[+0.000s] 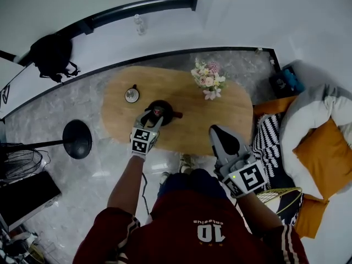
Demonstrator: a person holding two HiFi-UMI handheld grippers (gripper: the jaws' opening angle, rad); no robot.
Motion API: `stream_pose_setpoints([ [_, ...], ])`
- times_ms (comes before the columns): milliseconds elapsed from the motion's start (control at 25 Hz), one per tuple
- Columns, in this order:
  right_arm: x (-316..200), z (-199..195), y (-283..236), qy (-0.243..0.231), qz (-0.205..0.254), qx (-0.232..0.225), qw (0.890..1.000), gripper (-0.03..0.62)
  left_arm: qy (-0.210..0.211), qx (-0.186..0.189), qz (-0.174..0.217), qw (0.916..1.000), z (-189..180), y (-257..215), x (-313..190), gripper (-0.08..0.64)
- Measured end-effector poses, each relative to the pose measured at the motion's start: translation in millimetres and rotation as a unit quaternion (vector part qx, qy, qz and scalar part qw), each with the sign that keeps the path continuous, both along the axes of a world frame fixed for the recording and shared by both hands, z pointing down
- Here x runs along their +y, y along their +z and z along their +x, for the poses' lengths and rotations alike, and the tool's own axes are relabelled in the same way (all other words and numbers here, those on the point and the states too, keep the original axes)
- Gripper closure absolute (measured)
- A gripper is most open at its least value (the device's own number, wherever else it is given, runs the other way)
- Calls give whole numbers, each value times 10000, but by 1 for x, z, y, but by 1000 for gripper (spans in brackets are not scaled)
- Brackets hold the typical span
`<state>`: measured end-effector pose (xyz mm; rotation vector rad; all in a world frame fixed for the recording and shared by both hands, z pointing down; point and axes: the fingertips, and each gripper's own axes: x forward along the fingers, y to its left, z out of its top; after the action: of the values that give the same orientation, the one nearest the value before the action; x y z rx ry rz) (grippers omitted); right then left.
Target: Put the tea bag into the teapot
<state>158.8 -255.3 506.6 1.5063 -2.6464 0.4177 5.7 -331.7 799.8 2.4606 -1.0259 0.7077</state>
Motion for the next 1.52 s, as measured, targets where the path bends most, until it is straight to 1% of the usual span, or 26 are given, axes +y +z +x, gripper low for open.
stream_pose_setpoints([
  [160, 8, -6, -18, -52, 86, 48, 9999, 591, 2, 105, 177, 9998, -2, -32, 4, 370],
  [360, 19, -19, -50, -172, 250, 15, 9995, 591, 84, 105, 389, 9992, -13, -77, 12, 370],
  [520, 30, -27, -69, -279, 440, 137, 9985, 591, 128, 177, 760, 9969, -19, -128, 24, 370],
  [640, 40, -32, -81, -267, 536, 175, 9981, 591, 192, 246, 1038, 9941, -25, -170, 36, 370],
  [760, 48, -39, -96, -252, 672, 148, 9973, 591, 173, 399, 1354, 9898, -31, -212, 47, 370],
  [960, 73, -58, -120, -285, 917, 187, 9952, 591, -19, 936, 1835, 9786, -47, -285, 77, 371],
  [1040, 84, -67, -129, -287, 997, 193, 9944, 591, -10, 1048, 1958, 9750, -54, -311, 92, 374],
  [1160, 100, -84, -143, -361, 1139, 205, 9926, 591, -80, 1138, 2192, 9690, -69, -349, 114, 374],
  [1240, 110, -93, -154, -428, 1254, 200, 9910, 591, -55, 1144, 2331, 9657, -77, -372, 129, 374],
  [1360, 120, -105, -164, -440, 1366, 151, 9895, 591, 83, 1128, 2425, 9635, -87, -394, 149, 374],
  [1520, 134, -118, -169, -433, 1354, 53, 9898, 591, -39, 1164, 2556, 9597, -109, -417, 171, 374],
])
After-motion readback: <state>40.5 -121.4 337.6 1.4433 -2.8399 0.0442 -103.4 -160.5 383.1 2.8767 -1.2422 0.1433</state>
